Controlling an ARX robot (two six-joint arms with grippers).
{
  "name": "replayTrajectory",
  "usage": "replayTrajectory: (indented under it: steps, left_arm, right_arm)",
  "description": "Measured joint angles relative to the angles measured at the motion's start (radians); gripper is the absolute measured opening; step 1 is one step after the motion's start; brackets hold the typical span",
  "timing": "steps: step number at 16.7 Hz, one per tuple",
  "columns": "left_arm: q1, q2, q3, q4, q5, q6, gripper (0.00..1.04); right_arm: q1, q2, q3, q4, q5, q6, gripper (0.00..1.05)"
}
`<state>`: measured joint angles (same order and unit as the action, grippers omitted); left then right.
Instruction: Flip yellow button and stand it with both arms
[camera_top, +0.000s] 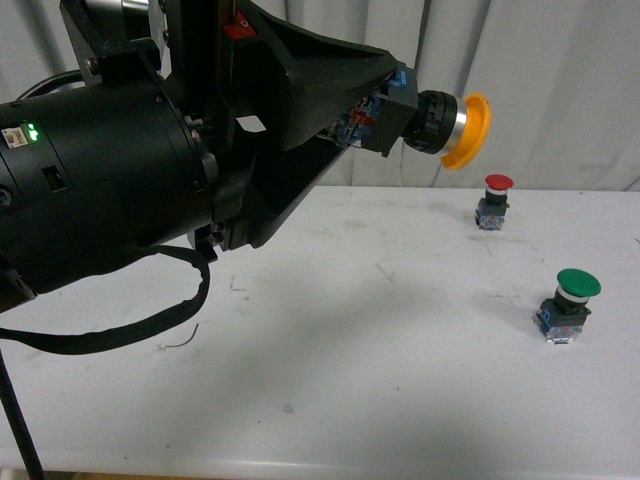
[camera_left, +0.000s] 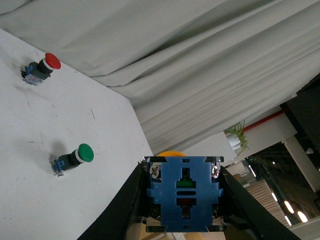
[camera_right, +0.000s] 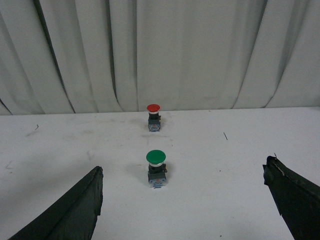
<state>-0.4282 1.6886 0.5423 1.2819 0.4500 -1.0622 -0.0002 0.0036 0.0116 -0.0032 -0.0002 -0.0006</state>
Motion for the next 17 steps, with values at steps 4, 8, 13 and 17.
replayTrajectory:
  steps: [4, 8, 13, 17]
  left_arm:
    - [-0.016, 0.0, 0.0, 0.001, -0.009, 0.002, 0.36]
    - [-0.024, -0.001, -0.002, 0.001, -0.021, 0.017, 0.36]
    - [-0.027, -0.002, -0.002, 0.001, -0.029, 0.023, 0.36]
    - [-0.038, -0.01, -0.007, 0.001, -0.036, 0.028, 0.36]
  right_arm:
    - [-0.148, 0.114, -0.002, 0.278, -0.336, -0.058, 0.98]
    - [-0.134, 0.653, 0.037, 0.815, -0.508, -0.042, 0.98]
    - [-0.004, 1.117, 0.33, 1.078, -0.41, 0.052, 0.98]
    - [0.044, 1.354, 0.583, 1.069, -0.514, 0.267, 0.98]
